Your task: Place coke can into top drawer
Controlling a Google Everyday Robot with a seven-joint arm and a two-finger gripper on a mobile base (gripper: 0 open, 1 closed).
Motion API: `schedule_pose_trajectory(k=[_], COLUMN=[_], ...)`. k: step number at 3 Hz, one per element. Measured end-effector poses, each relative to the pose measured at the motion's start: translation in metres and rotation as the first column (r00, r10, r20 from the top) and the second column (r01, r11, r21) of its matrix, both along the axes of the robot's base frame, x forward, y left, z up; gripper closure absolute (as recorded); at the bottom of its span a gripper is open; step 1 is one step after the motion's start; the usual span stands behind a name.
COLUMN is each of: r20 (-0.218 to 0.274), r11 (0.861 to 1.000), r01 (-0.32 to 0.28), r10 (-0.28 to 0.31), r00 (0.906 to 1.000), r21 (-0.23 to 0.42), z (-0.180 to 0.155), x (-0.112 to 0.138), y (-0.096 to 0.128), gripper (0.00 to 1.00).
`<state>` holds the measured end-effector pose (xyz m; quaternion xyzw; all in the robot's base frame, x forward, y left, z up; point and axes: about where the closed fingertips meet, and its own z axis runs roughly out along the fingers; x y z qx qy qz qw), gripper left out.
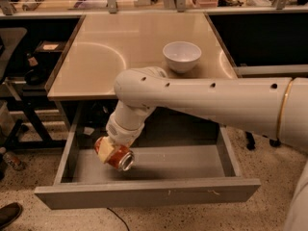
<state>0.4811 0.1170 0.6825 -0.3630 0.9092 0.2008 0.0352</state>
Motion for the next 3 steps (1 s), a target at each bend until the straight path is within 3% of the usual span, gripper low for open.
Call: schedule_pose_trajectory(k=[3], r20=[0.016], r11=[0.994], r01=[0.100], r10=[-0.099], r00=[0.9949], r21=[-0.044], z=[-0.019], x=[0.006], y=[-0.027], gripper=[1.00])
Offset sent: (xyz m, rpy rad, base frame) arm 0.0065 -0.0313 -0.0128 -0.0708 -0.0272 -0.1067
